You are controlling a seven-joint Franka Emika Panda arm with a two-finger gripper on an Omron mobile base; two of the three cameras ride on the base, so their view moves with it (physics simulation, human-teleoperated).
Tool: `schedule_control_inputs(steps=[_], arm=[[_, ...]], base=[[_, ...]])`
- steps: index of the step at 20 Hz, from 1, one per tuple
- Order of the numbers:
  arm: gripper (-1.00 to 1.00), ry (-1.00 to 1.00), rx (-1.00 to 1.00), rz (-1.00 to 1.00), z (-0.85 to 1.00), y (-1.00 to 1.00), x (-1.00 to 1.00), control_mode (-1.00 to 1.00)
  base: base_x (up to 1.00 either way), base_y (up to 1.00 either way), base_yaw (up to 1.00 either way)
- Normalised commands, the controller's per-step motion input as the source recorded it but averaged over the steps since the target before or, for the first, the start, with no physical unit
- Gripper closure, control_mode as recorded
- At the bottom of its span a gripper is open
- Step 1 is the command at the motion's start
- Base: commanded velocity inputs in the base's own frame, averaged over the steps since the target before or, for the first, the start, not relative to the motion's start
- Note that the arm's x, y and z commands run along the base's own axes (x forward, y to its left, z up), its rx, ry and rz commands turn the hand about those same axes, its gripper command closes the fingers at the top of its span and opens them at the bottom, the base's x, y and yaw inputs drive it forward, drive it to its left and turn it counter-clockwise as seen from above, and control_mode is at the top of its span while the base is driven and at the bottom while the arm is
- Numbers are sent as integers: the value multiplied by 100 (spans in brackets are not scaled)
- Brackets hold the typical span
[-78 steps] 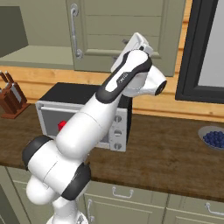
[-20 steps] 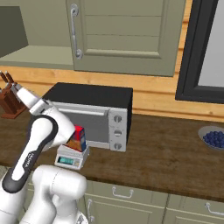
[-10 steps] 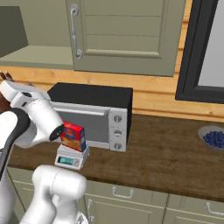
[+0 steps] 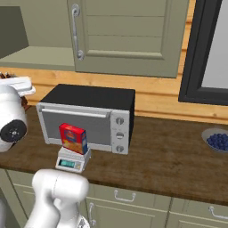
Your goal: Pick the boxed food and place it on the digital scale for weighing, and close the cabinet.
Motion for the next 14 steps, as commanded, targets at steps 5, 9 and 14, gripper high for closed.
schedule_control_inputs(steps=[5, 9, 14], arm=[[-100, -56, -29, -38, -73, 74, -5, -100], [-100, -48, -26, -29, -78, 51, 0, -100], [-100, -48, -13, -18, -13, 39, -31, -100]], base=[[0, 0, 0], [0, 0, 0], [0, 0, 0]])
